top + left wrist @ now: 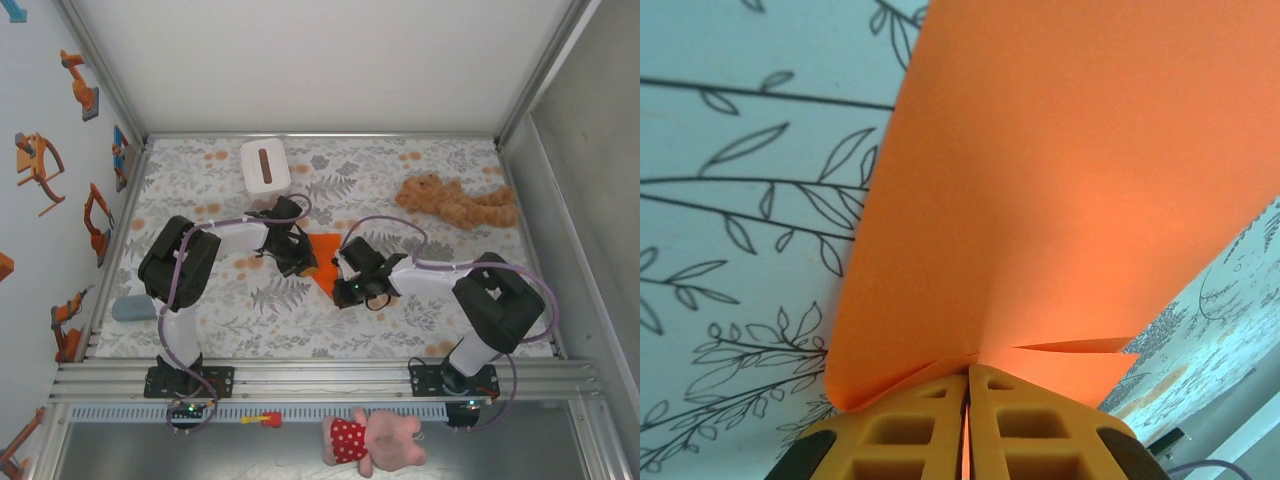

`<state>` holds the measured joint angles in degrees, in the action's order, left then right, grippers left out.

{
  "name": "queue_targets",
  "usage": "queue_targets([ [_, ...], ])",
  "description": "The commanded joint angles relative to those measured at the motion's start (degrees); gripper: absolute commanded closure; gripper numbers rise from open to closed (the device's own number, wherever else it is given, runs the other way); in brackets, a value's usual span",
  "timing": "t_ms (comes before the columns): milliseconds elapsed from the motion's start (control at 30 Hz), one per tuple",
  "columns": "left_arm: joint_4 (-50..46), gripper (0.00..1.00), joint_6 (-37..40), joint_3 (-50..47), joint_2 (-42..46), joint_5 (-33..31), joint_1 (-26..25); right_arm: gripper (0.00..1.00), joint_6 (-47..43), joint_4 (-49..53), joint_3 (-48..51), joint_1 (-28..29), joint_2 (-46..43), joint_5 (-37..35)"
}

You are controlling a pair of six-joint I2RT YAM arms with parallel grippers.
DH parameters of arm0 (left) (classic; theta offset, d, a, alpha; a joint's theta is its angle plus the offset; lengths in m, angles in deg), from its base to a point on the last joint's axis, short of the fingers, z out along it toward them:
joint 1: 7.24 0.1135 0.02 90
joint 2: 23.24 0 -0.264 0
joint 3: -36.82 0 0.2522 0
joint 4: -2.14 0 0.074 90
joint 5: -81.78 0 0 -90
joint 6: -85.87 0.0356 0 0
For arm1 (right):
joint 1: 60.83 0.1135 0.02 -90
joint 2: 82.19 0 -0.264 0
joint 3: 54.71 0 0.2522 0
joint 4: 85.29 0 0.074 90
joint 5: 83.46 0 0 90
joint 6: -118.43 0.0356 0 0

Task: Fold a paper plane with a square sheet of paper (pick it up from the middle)
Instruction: Third fold the triangle at the center of the table.

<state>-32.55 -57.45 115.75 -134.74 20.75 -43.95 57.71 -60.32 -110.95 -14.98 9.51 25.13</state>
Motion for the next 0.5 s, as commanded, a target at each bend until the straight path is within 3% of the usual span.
queue_targets([
  [0,-5.17,0.91,1.45,-2.16,-5.17,-8.49,0.34,1.00,-0.58,5.23,1.54,0.21,-2.65,0.15],
  [233,-5.14,0.91,1.44,-1.54,-4.57,-7.97,0.16,1.00,1.87,1.06,0.16,0.21,-8.95,-3.95],
  [467,-4.48,0.91,1.03,-1.33,-3.90,-7.44,-0.11,1.00,8.61,-7.97,-1.58,0.19,-2.58,-1.78],
])
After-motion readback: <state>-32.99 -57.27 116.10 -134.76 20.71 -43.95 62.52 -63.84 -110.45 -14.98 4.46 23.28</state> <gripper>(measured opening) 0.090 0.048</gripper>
